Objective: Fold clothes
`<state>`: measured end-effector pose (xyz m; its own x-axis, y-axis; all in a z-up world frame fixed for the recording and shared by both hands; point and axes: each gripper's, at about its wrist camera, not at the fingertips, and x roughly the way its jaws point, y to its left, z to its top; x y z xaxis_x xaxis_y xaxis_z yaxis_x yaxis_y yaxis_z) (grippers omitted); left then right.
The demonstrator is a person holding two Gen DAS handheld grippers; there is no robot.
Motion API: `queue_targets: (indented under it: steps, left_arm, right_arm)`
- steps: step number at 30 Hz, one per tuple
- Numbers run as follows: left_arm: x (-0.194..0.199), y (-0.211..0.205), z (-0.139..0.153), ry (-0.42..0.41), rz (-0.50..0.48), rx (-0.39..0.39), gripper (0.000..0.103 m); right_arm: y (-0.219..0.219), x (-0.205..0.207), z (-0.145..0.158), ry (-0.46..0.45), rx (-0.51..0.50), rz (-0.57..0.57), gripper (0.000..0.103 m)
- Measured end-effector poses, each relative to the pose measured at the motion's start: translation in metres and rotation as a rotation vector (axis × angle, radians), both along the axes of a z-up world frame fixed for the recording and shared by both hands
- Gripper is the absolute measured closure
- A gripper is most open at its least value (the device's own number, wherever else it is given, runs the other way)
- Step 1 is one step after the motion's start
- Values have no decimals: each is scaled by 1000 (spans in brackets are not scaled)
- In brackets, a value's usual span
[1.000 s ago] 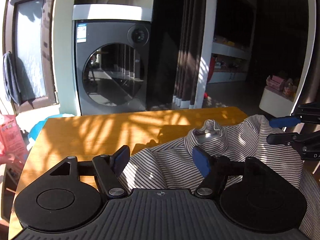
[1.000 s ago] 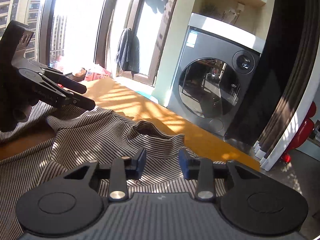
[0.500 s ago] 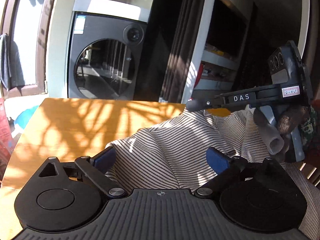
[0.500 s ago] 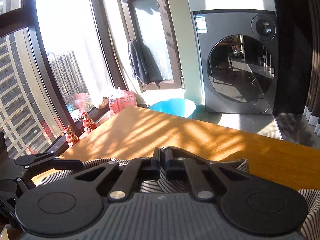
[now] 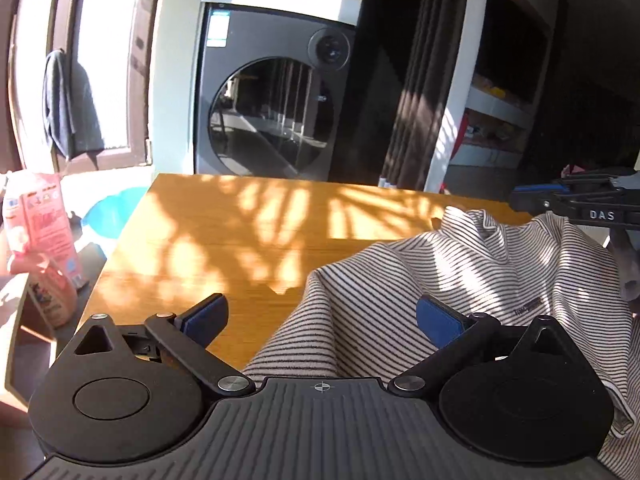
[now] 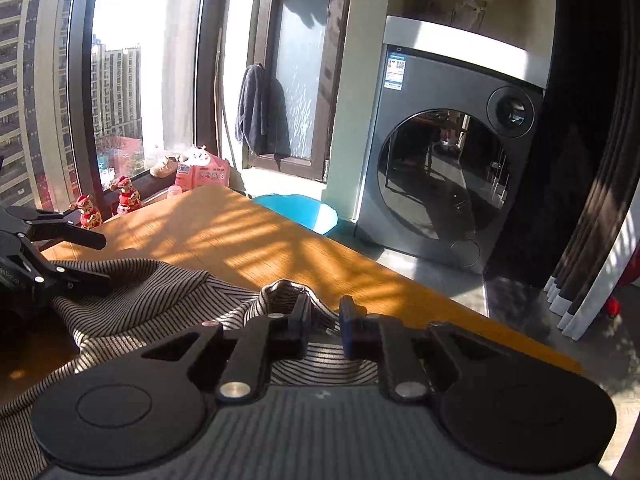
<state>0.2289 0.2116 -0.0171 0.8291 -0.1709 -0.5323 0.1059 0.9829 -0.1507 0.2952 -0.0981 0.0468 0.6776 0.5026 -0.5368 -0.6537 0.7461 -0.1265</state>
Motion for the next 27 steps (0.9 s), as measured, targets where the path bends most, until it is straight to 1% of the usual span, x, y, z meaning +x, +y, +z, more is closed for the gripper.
queue_targets:
  steps: [2, 3, 5, 7, 8, 10, 11, 13, 15, 16, 17, 19, 20, 22, 23, 24, 25, 26, 27]
  left_arm:
    - [-1, -3, 2, -5, 5, 19, 0]
    - [-2, -6, 4, -10, 2, 27, 0]
    - [-4, -13, 7, -20, -3, 43, 0]
    - [-7, -19, 10, -30, -8, 59, 0]
    - [-8, -22, 12, -36, -11, 67, 0]
    - [-11, -28, 15, -46, -16, 83, 0]
    - [-14, -33, 18, -49, -26, 82, 0]
    - [-29, -47, 27, -54, -65, 57, 0]
    - [-43, -61, 35, -58, -105, 32, 0]
    - [-50, -67, 37, -52, -121, 3, 0]
    - [-55, -73, 36, -35, -134, -46, 0]
    - [-67, -85, 30, 1, -146, -146, 0]
    - [-72, -90, 27, 16, -148, -186, 0]
    - [-81, -101, 24, 23, -156, -226, 0]
    - [-86, -106, 24, 15, -163, -227, 0]
    - [-91, -110, 25, 5, -170, -223, 0]
    - [-94, -112, 27, -2, -177, -213, 0]
    - [-96, -114, 29, -6, -185, -207, 0]
    - [-98, -115, 30, -8, -192, -203, 0]
  right_arm:
    - [-21, -31, 0, 16, -23, -2, 69]
    - [-32, -46, -1, 24, -38, -9, 67]
    - [-50, -60, -16, 40, -98, -95, 67]
    - [-73, -60, -44, 94, -151, -195, 69]
    - [-82, -62, -47, 63, -124, -210, 69]
    - [-86, -66, -39, 60, -121, -251, 69]
    - [-87, -71, -31, 47, -104, -242, 69]
    - [-86, -91, -12, 13, -70, -162, 65]
    - [-74, -121, 2, -39, -78, -44, 44]
    - [-67, -136, 6, -57, -82, 16, 41]
    - [-57, -146, 5, -41, -77, 65, 38]
    - [-35, -163, -5, 3, -80, 148, 38]
    - [-23, -168, -15, -2, -115, 172, 38]
    - [-1, -174, -37, -37, -190, 192, 38]
    - [5, -172, -45, -49, -213, 175, 48]
    - [4, -167, -45, -34, -190, 162, 75]
    - [3, -162, -43, -19, -164, 148, 89]
    - [-5, -156, -33, -12, -124, 120, 91]
    - [-23, -151, -15, -39, -77, 64, 92]
